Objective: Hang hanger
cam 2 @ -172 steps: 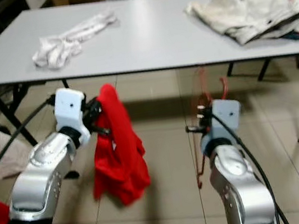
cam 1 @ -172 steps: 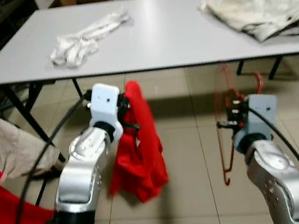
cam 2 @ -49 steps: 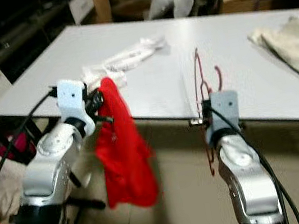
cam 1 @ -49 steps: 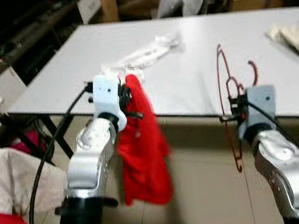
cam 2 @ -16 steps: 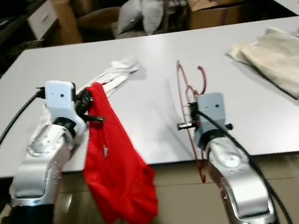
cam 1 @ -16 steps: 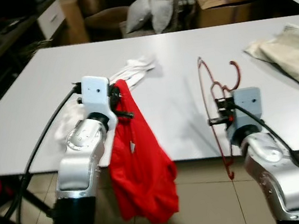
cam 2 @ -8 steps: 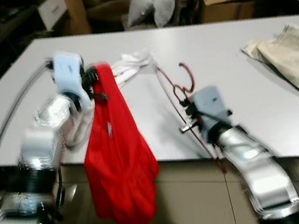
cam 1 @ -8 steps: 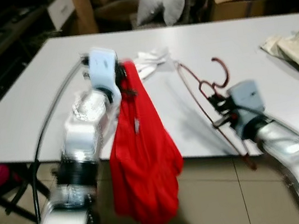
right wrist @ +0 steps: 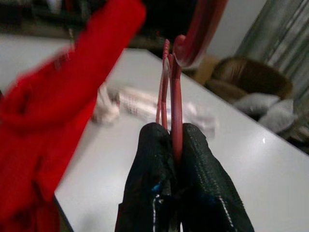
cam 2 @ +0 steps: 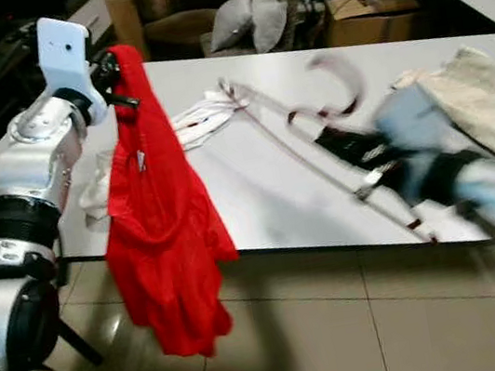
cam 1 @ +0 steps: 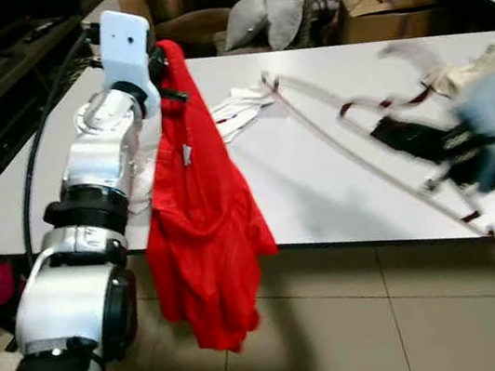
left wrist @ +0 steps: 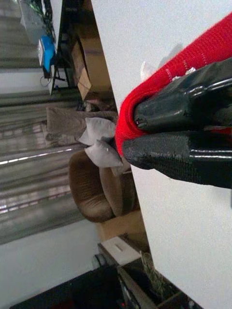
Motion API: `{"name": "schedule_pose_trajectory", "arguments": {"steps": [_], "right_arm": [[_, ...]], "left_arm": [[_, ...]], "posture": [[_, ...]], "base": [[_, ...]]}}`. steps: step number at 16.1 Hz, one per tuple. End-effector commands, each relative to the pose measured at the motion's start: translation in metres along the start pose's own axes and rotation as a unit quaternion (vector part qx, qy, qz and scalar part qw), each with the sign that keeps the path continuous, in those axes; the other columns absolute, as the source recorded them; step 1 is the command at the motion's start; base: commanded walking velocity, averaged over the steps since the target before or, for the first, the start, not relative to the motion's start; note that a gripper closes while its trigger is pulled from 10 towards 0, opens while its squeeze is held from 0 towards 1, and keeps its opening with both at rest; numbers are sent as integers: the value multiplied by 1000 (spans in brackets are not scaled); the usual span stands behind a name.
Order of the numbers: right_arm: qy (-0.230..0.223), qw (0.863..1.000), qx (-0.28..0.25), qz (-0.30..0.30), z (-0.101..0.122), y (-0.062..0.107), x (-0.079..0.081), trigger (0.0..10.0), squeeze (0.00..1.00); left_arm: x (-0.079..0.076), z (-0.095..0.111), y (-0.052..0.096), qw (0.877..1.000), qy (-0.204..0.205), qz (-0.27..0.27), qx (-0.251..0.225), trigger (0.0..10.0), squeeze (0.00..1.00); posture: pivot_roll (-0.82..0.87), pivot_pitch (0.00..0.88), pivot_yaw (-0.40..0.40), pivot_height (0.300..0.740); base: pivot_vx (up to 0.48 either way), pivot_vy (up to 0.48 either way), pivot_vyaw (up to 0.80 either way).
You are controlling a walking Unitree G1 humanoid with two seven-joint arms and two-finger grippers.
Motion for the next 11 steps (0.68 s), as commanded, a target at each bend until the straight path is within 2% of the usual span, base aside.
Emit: {"name": "schedule_pose_trajectory", "arguments": {"steps": [1, 4, 5, 6, 7, 9, 11], "right_arm": [[5, 999, -33, 25, 21, 6, 4, 10000, 0], [-8, 996, -39, 78, 29, 19, 14, 10000, 0], [-20, 995, -26, 97, 25, 20, 21, 10000, 0], [-25, 992, -18, 120, 21, 20, 30, 10000, 0], [-30, 990, -10, 138, 18, 20, 37, 10000, 0], [-56, 983, -1, 174, 11, 20, 50, 10000, 0], [-65, 978, 12, 197, 5, 17, 61, 10000, 0]], "left_arm": [[-1, 5, -4, 1000, 0, -6, -7, 10000, 0], [-3, -6, -6, 1000, 13, 3, 10, 10000, 0], [-2, -6, -7, 999, 41, 7, 8, 10000, 0], [-1, -5, -7, 999, 45, 7, 5, 10000, 0], [1, -2, -8, 999, 51, 8, 1, 10000, 0], [6, 14, -11, 995, 94, 3, -29, 10000, 0], [8, 26, -12, 993, 105, -6, -50, 10000, 0]], "posture": [[-58, 0, 41, 740], [-65, 0, 46, 740], [-70, 0, 46, 740], [-70, 0, 45, 740], [-70, 0, 46, 740], [-68, 0, 46, 740], [-64, 0, 44, 740]], "base": [[0, 0, 0], [0, 0, 0], [0, 0, 0], [0, 0, 0], [0, 0, 0], [0, 0, 0], [0, 0, 0]]}}
Point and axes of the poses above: a point about 5 cm out from each wrist's last joint towards the gripper, its own y axis pointing back from the gripper into the wrist, its own z axis along the axis of the wrist's last joint, x = y × z, the point moved 4 cm from there along -y, pointing out of the wrist towards the gripper, and after that the axes turned 12 degrees about -y, right-handed, at the moved point
